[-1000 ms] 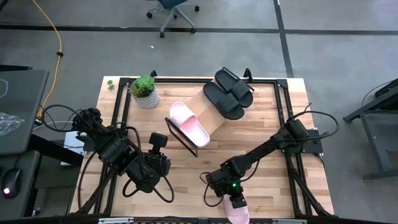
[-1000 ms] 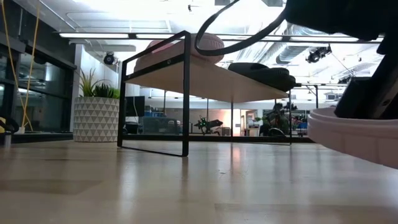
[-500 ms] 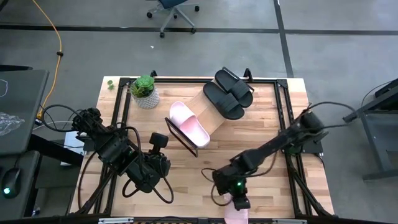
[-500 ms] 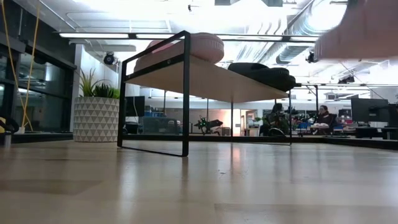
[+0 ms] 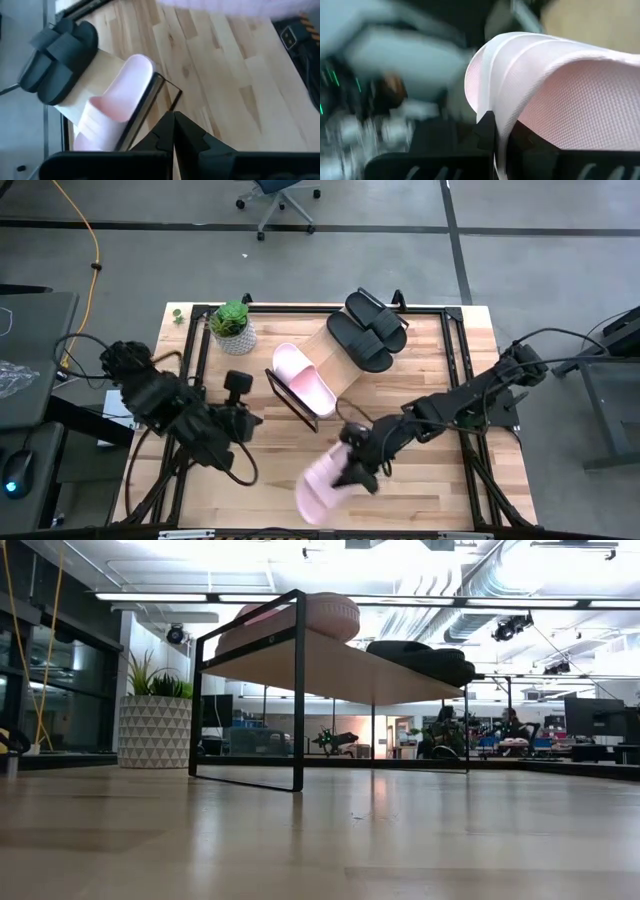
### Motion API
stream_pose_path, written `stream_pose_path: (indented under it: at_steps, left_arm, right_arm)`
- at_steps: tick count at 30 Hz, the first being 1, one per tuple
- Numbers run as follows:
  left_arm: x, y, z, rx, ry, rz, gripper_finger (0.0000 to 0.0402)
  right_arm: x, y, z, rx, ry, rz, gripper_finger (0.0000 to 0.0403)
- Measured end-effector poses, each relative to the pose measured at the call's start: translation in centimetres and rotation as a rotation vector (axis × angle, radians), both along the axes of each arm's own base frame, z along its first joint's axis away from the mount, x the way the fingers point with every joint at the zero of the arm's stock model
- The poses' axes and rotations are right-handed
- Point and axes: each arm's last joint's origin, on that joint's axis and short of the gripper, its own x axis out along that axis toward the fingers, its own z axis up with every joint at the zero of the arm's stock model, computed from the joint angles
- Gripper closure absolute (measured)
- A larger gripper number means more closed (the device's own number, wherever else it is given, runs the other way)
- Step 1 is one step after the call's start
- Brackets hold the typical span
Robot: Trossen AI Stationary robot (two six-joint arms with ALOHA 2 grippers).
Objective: Pick and place slides into the shelf
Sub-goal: Put the pink slide on the shelf
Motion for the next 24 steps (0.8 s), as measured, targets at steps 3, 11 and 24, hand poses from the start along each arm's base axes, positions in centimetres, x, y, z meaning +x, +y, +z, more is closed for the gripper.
stream_pose_path:
  at_steps: [3, 11, 24]
  left_arm:
    - [-1.0, 0.6, 0.8, -0.012, -0.032, 0.003, 0.0401]
    - [-1.9, 1.2, 1.6, 0.006, -0.046, -0.040, 0.0401]
    - [-2.1, 1.3, 1.6, 0.061, -0.028, -0.111, 0.0401]
  right_arm:
    - [0.8, -0.7, 0.8, 0.051, -0.068, -0.206, 0.0403]
    - [1.4, -2.7, 0.8, 0.154, -0.089, -0.856, 0.0403]
    - [1.8, -7.1, 0.3, 0.205, -0.188, -1.466, 0.0403]
